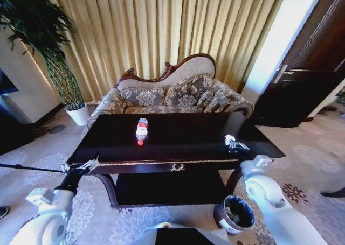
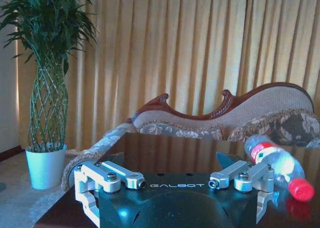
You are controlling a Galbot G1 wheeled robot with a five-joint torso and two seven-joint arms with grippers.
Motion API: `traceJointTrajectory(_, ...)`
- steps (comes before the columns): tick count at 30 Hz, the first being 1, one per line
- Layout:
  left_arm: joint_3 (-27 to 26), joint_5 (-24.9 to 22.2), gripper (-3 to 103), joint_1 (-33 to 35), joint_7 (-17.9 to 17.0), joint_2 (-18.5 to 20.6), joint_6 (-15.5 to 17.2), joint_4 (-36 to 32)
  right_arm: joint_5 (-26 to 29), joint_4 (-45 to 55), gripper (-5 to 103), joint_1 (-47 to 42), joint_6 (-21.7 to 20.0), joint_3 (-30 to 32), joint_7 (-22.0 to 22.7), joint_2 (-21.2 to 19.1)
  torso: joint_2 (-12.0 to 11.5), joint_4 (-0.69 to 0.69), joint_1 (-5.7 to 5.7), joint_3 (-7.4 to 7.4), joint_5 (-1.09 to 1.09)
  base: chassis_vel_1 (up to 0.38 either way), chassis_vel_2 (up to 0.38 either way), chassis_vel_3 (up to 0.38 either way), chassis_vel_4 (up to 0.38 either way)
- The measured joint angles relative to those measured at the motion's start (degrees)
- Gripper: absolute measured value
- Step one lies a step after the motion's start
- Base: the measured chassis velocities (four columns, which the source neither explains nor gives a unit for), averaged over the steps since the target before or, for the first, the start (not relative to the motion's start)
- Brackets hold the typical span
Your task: Move to the front of the table and place the trash on the table into the trash bin.
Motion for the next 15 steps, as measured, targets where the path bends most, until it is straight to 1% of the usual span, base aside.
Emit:
traceJointTrajectory(4,0.0,-0.2,100,-0.7,-1.3,0.5,0.6,-0.5,-0.4,1.2,1,-2.2,0.0,0.7,-0.1,-0.3,0.0,-0.03,-0.01,-0.01,-0.01,0.0,0.0,0.0,0.0)
traceJointTrajectory(9,-1.2,-0.7,100,-0.1,-1.4,0.7,0.6,-0.7,-0.4,2.5,1,-2.7,0.0,1.0,0.0,-0.2,0.0,0.0,-0.01,-0.01,0.0,0.0,0.0,0.0,0.0)
traceJointTrajectory(15,-2.2,-1.8,100,0.6,-1.4,0.7,0.4,-0.7,-0.4,3.7,1,-1.7,-0.3,-0.4,1.0,-0.2,0.0,0.0,0.0,0.0,0.0,0.072,-0.062,-0.065,0.074)
